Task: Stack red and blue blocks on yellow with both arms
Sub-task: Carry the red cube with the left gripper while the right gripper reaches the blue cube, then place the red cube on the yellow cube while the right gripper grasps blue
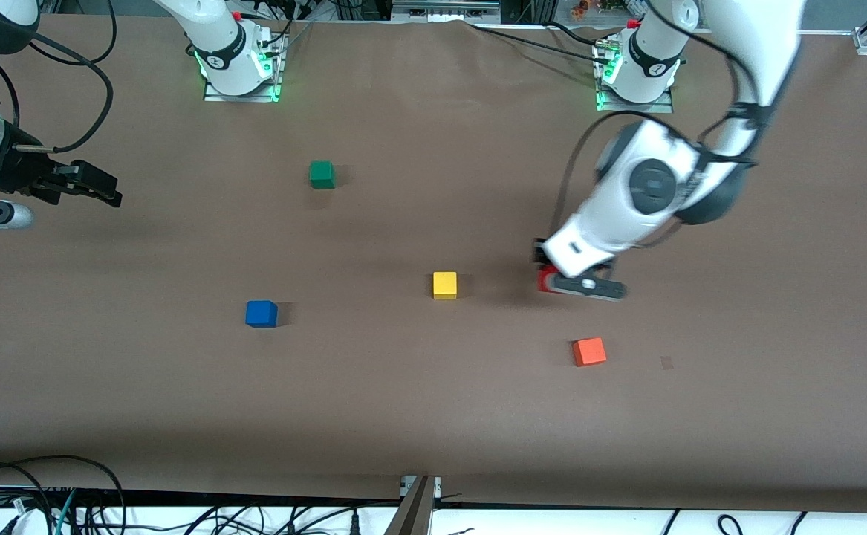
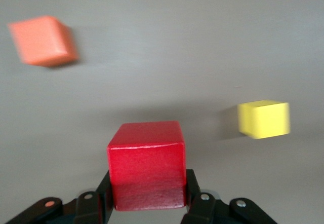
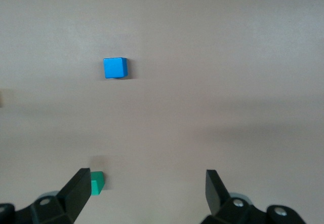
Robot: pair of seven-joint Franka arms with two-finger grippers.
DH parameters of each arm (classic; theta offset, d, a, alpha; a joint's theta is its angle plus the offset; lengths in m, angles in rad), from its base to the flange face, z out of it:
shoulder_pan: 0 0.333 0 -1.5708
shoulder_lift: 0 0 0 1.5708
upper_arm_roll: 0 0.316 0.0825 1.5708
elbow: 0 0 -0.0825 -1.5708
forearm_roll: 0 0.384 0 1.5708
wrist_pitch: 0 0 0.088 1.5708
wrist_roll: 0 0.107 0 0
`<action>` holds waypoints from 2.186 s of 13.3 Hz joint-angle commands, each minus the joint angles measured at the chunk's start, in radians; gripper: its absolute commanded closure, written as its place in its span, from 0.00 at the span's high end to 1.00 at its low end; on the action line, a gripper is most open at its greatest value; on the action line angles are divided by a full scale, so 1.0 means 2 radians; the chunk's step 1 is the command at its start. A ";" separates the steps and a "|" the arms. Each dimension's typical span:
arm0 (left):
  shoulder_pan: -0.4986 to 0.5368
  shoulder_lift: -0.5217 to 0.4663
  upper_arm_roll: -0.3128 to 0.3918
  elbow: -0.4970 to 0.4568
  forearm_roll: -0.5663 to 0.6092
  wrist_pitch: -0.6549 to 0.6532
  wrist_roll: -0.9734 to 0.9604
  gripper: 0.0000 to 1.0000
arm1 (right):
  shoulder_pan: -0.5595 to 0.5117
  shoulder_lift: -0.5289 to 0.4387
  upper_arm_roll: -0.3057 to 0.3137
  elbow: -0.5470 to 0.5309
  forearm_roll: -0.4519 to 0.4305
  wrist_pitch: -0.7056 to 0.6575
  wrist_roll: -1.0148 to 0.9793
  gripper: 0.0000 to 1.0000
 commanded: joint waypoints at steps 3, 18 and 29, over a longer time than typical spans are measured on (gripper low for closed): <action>-0.103 0.103 0.021 0.124 0.025 -0.020 -0.120 0.00 | -0.007 -0.006 0.007 -0.001 -0.001 -0.005 0.005 1.00; -0.237 0.190 0.115 0.222 0.038 -0.020 -0.183 0.00 | 0.044 0.128 0.012 0.010 0.005 0.130 -0.001 1.00; -0.248 0.191 0.137 0.252 0.035 -0.057 -0.178 1.00 | 0.067 0.301 0.012 -0.002 0.067 0.340 0.008 1.00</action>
